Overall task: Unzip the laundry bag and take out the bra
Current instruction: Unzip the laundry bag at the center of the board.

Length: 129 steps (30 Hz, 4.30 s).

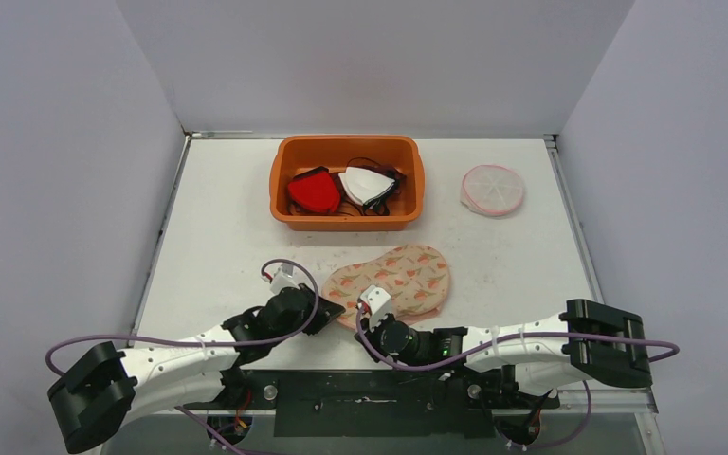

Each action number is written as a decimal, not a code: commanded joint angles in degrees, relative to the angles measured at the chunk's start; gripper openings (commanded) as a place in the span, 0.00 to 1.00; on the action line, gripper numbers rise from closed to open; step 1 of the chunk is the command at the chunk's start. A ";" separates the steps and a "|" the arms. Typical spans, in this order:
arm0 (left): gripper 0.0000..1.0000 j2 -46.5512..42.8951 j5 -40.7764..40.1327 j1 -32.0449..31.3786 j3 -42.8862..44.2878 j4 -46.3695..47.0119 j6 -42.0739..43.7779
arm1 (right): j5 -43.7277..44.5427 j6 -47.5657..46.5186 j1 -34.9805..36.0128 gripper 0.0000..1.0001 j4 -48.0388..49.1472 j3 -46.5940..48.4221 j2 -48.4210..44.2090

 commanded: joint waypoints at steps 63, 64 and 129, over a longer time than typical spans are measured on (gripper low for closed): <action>0.95 -25.53 10.84 7.14 0.14 -21.86 4.67 | -1.66 1.17 -3.78 0.05 0.79 2.64 0.44; 0.95 -25.14 10.06 6.02 -0.04 -21.06 4.08 | -1.85 0.94 -3.78 0.05 1.00 3.33 0.94; 0.62 -17.30 8.56 15.35 0.82 -16.20 7.17 | 9.60 10.93 -4.31 0.05 -16.03 0.02 -8.03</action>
